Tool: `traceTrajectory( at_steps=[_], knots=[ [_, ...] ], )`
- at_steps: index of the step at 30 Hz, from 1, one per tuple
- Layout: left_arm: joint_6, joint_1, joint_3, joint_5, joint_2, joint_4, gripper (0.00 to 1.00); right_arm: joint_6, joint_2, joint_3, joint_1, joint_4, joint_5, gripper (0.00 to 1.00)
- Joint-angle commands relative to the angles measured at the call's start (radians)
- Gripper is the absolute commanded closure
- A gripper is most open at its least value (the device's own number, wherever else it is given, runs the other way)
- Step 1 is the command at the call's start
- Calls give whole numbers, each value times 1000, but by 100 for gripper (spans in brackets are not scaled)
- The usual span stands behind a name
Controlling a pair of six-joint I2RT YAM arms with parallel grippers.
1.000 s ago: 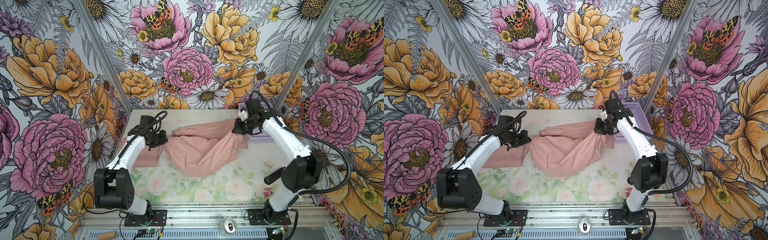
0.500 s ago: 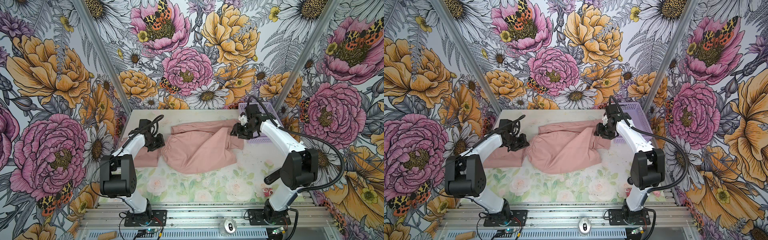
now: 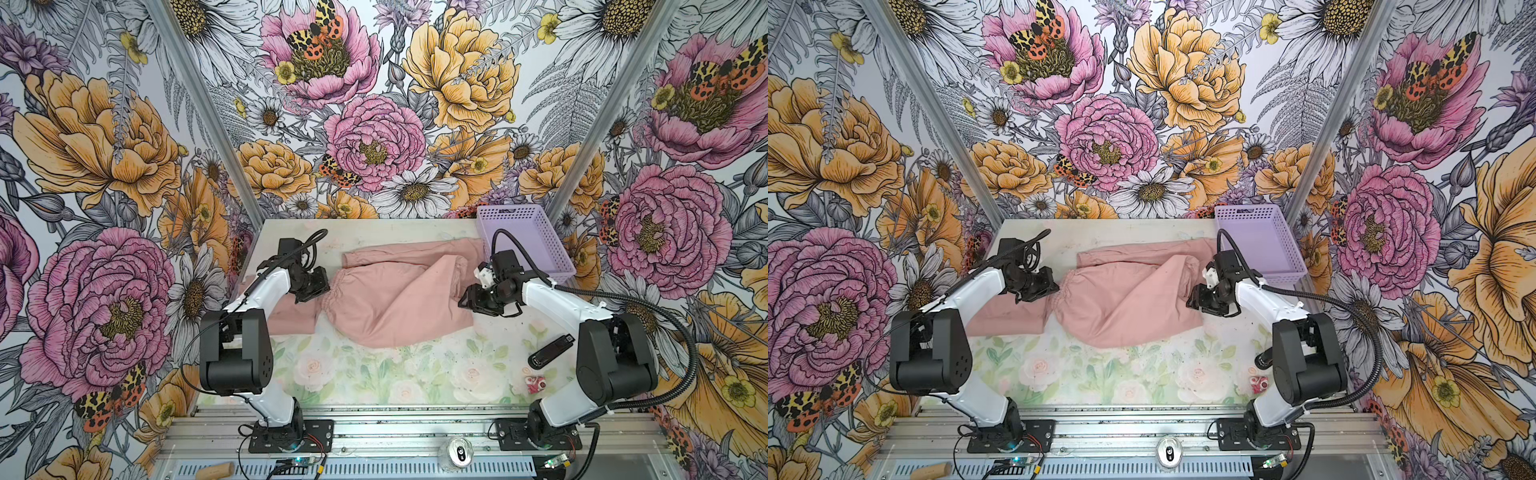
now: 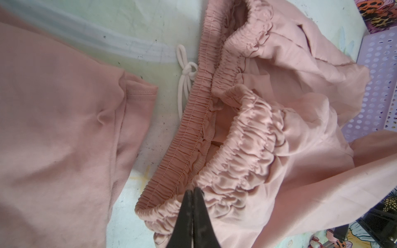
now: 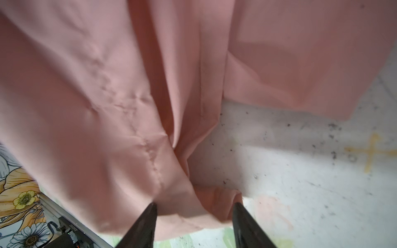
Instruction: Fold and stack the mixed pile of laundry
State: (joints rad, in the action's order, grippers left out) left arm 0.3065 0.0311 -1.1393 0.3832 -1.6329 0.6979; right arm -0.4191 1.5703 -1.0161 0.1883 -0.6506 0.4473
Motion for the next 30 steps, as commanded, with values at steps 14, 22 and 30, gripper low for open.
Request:
traceTrajectory(
  at_steps=[14,22,30],
  knots=[
    [23,9,-15,43,39,-7,100,12,-203,34,-12,-31,149,100],
    [32,16,-123,32,126,70,100,-13,-350,-173,-25,-313,63,100],
    [24,10,-167,49,85,90,100,-48,-200,-213,-77,-461,-21,100]
  ],
)
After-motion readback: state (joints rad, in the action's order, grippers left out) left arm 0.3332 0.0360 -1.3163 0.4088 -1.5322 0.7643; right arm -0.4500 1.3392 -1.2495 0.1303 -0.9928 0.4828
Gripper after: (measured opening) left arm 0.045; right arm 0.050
